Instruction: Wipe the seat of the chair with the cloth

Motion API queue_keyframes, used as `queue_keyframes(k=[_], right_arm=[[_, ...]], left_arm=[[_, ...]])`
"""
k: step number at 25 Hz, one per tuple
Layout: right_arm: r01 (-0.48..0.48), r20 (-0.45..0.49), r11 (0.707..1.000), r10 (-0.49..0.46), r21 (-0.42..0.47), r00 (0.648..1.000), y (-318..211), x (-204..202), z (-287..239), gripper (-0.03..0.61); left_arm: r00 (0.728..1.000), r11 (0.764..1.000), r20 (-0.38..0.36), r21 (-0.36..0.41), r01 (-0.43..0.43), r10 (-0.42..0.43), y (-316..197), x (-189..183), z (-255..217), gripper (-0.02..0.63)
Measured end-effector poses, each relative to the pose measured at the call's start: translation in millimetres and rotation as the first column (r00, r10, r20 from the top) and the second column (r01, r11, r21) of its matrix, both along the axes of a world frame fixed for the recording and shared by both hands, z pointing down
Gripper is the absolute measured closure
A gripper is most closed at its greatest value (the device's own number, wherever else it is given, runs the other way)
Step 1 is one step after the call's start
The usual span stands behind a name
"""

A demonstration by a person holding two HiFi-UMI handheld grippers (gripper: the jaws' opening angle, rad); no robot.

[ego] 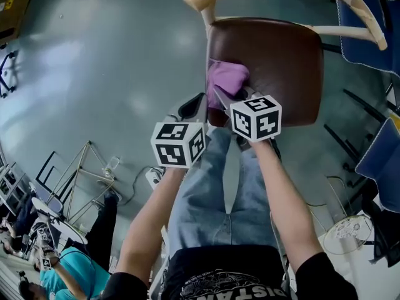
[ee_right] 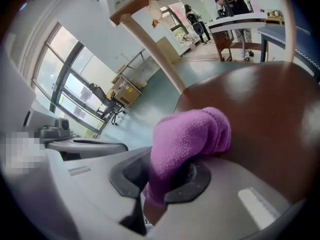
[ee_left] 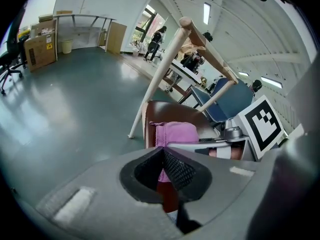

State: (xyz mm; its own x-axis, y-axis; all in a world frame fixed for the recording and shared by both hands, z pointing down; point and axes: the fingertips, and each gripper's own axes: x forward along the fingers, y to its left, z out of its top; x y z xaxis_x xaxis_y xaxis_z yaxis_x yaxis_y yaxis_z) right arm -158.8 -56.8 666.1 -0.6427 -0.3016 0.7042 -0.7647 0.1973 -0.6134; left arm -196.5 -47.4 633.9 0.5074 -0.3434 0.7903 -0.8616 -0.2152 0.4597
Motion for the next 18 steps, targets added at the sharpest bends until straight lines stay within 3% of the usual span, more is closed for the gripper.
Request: queue_keyframes(k=[18], right_arm=[[-0.067,-0.060,0.998,0.066,-0.002,0.996,5,148,3,0.517]], left_arm=[[0.999,1.000,-0.008,0.000,-0.031,0.031,9,116,-7,0.612]])
